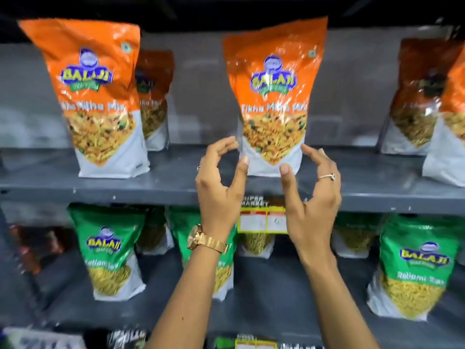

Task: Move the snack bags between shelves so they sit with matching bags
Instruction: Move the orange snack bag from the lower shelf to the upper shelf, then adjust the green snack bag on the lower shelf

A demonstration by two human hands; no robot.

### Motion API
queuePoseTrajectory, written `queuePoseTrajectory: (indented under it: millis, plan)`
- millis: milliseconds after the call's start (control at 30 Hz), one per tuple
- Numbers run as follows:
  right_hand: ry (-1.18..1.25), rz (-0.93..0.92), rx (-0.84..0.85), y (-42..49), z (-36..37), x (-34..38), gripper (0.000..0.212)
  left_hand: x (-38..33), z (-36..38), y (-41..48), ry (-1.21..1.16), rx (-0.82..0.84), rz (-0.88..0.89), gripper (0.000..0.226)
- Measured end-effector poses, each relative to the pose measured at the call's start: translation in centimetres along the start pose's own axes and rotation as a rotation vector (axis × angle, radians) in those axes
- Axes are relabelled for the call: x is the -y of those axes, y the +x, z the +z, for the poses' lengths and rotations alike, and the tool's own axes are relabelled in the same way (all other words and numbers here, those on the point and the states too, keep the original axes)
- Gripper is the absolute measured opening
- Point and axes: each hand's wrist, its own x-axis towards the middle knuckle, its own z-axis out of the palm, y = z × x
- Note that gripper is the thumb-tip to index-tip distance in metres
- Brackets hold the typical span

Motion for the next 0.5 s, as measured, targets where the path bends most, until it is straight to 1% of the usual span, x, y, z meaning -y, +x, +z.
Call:
queuePoseTrajectory:
  millis: [67,100,167,233,300,333,367,400,433,467,500]
  plan:
    - [-0.022,-0.101,-0.04,-3.4,0.5,-0.1,0.03,0.4,-0.9,-3.1,0.084,-0.116,0.063,0.018]
    - [-0.029,-0.144,-0.054,-4.8,0.8,-0.5,0.025,0.8,-1.3,-4.5,0.118,-0.147,0.093,0.016]
    - [-0.007,-0.179,-0.015,-7.9,1.3,-1.6,0.018,2.2,-2.3,-7.4,0.191,-0.128,0.124,0.016]
    - [0.019,-0.114,0.103,-11.3,1.7,-3.3,0.02,3.9,-3.6,-10.4,0.283,-0.079,0.117,0.016]
    - [0.007,0.07,0.256,-14.5,2.3,-5.3,0.02,6.4,-5.0,-13.2,0.343,-0.029,0.049,0.019]
    - [-0.008,0.2,0.331,-16.1,2.8,-6.6,0.019,7.8,-5.6,-14.4,0.353,0.002,-0.015,0.022]
    - [-0.017,0.335,0.408,-17.5,3.5,-7.8,0.022,9.3,-6.1,-15.5,0.359,0.035,-0.092,0.026]
    - [-0.021,0.468,0.481,-18.8,4.2,-8.8,0.034,10.7,-6.6,-16.5,0.361,0.063,-0.187,0.03]
    - [-0.031,0.576,0.543,-19.5,5.0,-9.7,0.05,12.0,-6.9,-17.3,0.364,0.087,-0.287,0.035]
    - [-0.054,0.661,0.61,-20.3,5.8,-10.6,0.067,13.2,-7.3,-18.0,0.369,0.117,-0.392,0.044]
    - [-0.073,0.73,0.675,-20.9,6.7,-11.4,0.079,14.3,-7.7,-18.5,0.373,0.147,-0.498,0.061]
